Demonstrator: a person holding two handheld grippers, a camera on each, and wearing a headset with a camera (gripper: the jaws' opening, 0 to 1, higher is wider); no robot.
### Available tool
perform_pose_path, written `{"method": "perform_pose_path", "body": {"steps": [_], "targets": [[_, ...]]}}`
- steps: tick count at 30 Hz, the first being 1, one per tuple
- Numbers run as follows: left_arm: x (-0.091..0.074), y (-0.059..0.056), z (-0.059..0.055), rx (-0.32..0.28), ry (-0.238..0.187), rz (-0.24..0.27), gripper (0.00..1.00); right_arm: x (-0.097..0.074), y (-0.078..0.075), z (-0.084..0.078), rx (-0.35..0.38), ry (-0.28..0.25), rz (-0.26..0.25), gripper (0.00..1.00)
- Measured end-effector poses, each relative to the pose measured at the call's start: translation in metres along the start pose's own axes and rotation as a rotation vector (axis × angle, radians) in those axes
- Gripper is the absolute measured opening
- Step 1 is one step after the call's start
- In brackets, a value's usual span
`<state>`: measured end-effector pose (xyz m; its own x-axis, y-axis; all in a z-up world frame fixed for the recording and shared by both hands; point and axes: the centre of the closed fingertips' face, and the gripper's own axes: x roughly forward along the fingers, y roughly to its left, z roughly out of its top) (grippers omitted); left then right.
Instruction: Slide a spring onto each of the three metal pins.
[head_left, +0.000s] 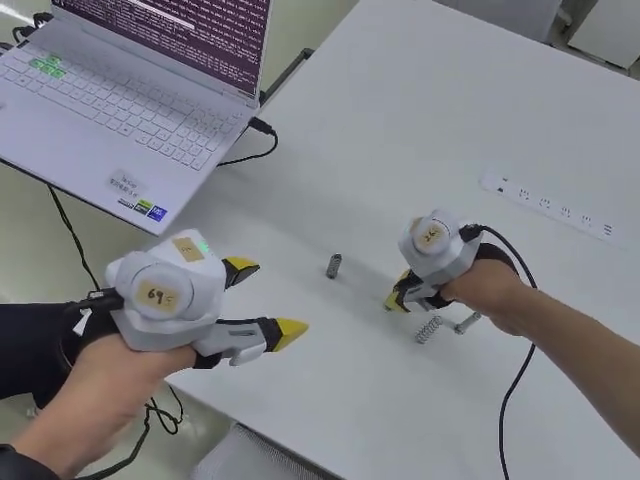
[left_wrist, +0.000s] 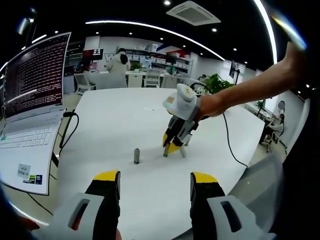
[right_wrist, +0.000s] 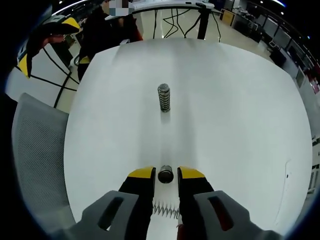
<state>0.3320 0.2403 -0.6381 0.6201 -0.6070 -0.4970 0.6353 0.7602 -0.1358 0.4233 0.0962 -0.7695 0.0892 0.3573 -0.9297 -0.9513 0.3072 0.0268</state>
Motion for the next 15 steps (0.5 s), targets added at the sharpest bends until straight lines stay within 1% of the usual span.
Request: {"method": "perform_pose_path", "body": {"steps": [4, 7, 10, 15], "targets": [[0.0, -0.002, 0.004, 0.01, -0.005, 0.0, 0.52, -0.013, -0.004, 0.0, 0.016, -0.027, -0.026, 0.19], [-0.001, -0.004, 0.006, 0.014, -0.009, -0.001, 0.52, -0.024, -0.004, -0.003, 0.032, -0.043, -0.04, 0.22], [-0.001, -0.008, 0.008, 0.018, -0.013, -0.005, 0.52, -0.034, -0.004, -0.008, 0.041, -0.057, -0.065, 0.24], [-0.003, -0.013, 0.009, 0.019, -0.019, -0.009, 0.52, -0.045, -0.001, -0.012, 0.06, -0.086, -0.08, 0.26]]}}
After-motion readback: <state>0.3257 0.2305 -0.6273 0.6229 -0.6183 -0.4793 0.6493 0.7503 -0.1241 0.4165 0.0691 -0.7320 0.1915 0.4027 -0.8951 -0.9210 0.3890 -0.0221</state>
